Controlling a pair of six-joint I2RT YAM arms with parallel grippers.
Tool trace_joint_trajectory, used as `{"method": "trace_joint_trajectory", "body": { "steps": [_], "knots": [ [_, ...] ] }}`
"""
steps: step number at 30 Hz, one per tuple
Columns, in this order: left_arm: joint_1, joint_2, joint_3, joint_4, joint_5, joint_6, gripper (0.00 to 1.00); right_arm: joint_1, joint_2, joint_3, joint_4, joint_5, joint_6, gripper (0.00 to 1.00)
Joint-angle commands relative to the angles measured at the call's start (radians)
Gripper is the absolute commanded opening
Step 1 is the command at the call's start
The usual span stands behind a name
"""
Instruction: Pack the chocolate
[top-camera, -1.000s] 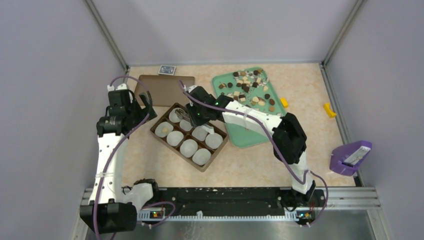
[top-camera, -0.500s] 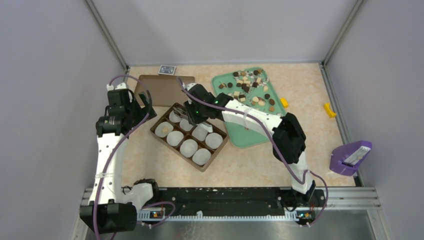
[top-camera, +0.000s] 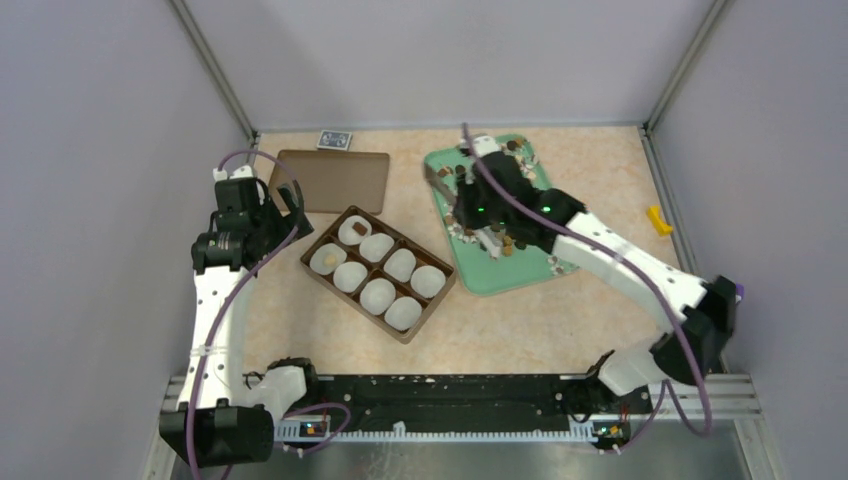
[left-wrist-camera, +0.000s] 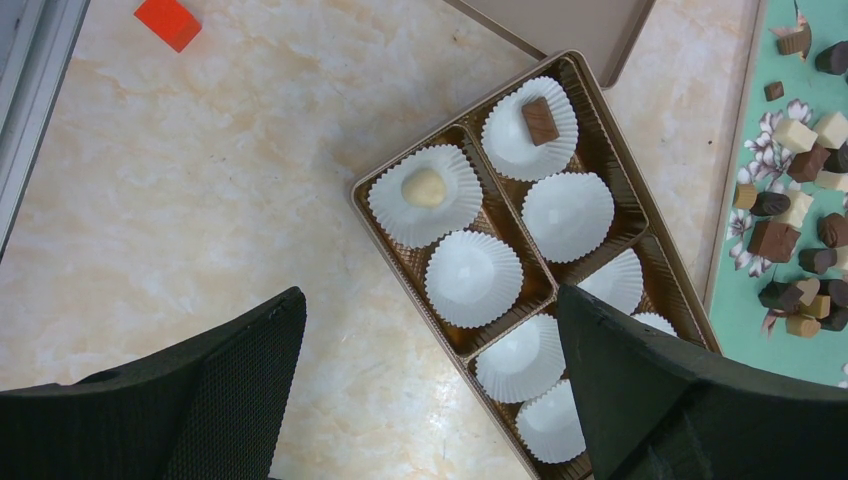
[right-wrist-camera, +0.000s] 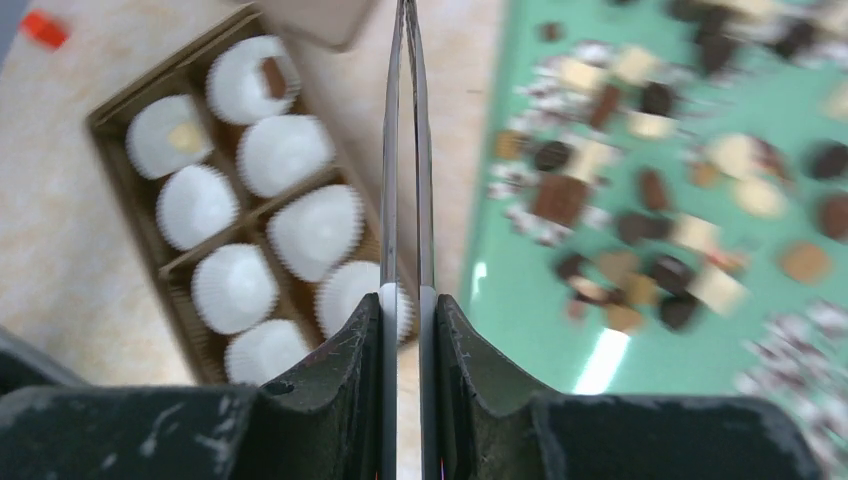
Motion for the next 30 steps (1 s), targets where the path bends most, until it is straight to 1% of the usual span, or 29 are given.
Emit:
{"method": "trace_joint_trajectory", "body": {
  "steps": [1,4,8,9,11,12,24,30],
  "knots": [
    [0.004,-0.006,0.015,0.028,0.009,0.012,0.99,-0.102,-0.207,-0.177,-0.085,0.137,0.012,0.16],
    [0.004,0.007,0.01,0.044,0.011,0.002,0.99,-0.123,-0.29,-0.29,-0.161,0.168,0.027,0.2],
    [0.004,0.018,0.007,0.06,0.056,-0.009,0.99,-0.126,-0.338,-0.372,-0.227,0.172,0.079,0.25],
    [0.004,0.02,0.005,0.062,0.061,-0.009,0.99,-0.126,-0.348,-0.386,-0.227,0.162,0.092,0.27],
    [0.004,0.025,0.005,0.064,0.061,-0.01,0.99,-0.126,-0.364,-0.408,-0.202,0.13,0.113,0.38],
    [0.004,0.027,0.005,0.064,0.062,-0.01,0.99,-0.125,-0.367,-0.418,-0.188,0.12,0.121,0.4],
    [0.003,0.021,-0.006,0.069,0.063,-0.016,0.99,-0.126,-0.288,-0.444,-0.092,0.053,0.123,0.41],
    [0.003,0.018,-0.007,0.069,0.056,-0.015,0.99,-0.126,-0.24,-0.436,-0.092,0.053,0.121,0.42]
  ]
}}
